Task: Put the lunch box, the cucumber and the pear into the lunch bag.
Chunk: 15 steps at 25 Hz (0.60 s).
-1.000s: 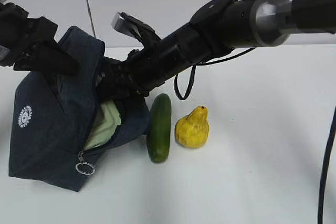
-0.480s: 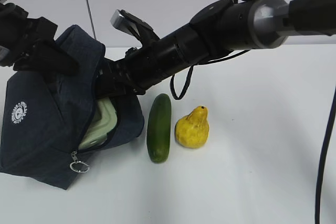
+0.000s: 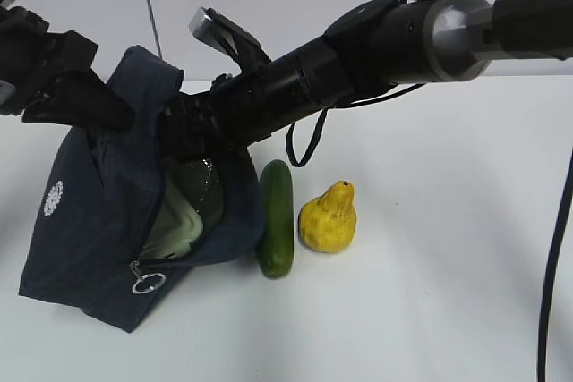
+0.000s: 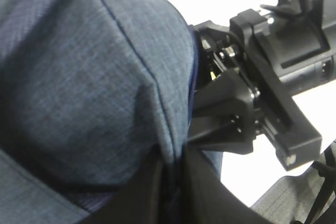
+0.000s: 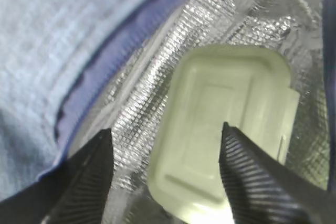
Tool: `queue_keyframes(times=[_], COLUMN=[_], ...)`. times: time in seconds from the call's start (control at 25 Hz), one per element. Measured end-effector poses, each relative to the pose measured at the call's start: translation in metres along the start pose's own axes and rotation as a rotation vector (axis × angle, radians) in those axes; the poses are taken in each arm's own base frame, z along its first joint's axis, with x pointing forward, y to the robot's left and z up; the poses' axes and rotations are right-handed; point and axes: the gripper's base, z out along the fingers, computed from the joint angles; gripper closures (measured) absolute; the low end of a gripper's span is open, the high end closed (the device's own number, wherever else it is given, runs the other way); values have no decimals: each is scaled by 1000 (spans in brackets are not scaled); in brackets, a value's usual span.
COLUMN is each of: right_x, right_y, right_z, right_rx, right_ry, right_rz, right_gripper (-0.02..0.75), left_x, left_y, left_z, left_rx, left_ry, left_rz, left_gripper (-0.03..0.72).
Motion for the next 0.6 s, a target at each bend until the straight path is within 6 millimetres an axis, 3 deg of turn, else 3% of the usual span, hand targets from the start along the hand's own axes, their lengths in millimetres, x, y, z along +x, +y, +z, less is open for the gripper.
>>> queue_keyframes(times=[0.2,0.6], right_x=[1,-7], right_y=[-2,3], right_z=[-1,-33], right_rx=[11,103], right_ry=[15,75], right_rz=[-16,-132], right_gripper=[241,241], left_x=[0,1], left_y=[0,2], left_z=[0,0], left_rx=[0,-27], left_ry=[1,10], left_rz=[0,20], left_gripper=[671,671])
